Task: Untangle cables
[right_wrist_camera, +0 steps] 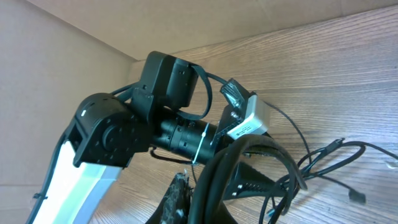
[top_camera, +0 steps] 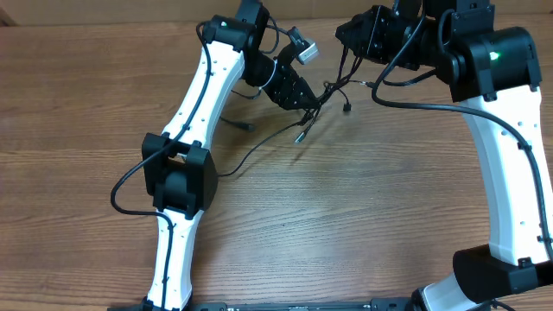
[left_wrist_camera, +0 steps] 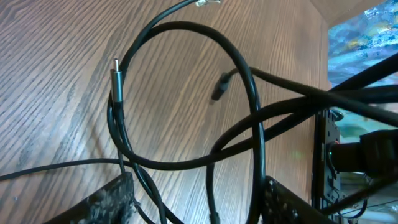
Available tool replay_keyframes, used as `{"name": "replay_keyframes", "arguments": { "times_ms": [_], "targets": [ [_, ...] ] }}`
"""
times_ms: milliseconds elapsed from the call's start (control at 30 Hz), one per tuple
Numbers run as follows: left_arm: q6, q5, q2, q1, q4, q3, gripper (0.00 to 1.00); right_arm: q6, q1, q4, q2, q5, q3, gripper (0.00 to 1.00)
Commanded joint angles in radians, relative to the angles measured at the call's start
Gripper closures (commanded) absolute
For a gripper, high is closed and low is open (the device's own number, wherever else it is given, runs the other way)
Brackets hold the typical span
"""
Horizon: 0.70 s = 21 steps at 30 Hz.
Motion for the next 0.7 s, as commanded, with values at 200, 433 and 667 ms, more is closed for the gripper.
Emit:
{"name": "replay_keyframes", "arguments": {
  "times_ms": [200,433,667],
  "targets": [
    [-0.025,0.016,0.088,-0.036,0.03,-0.003,0.65,-0.011,-0.001,0.005,-0.023,-0.015,0.027,0.96],
    [-0.559,-0.637,0.08,-0.021,0.092,0.0,0.96,0.048,-0.03,-0.071,-0.023,0.134,0.027,0.96],
    [-0.592,-0.743,-0.07,0.086,0.018,0.013,0.96,0.098,-0.14,-0.236,-0.021,0.579,0.013,0.96]
  ]
}}
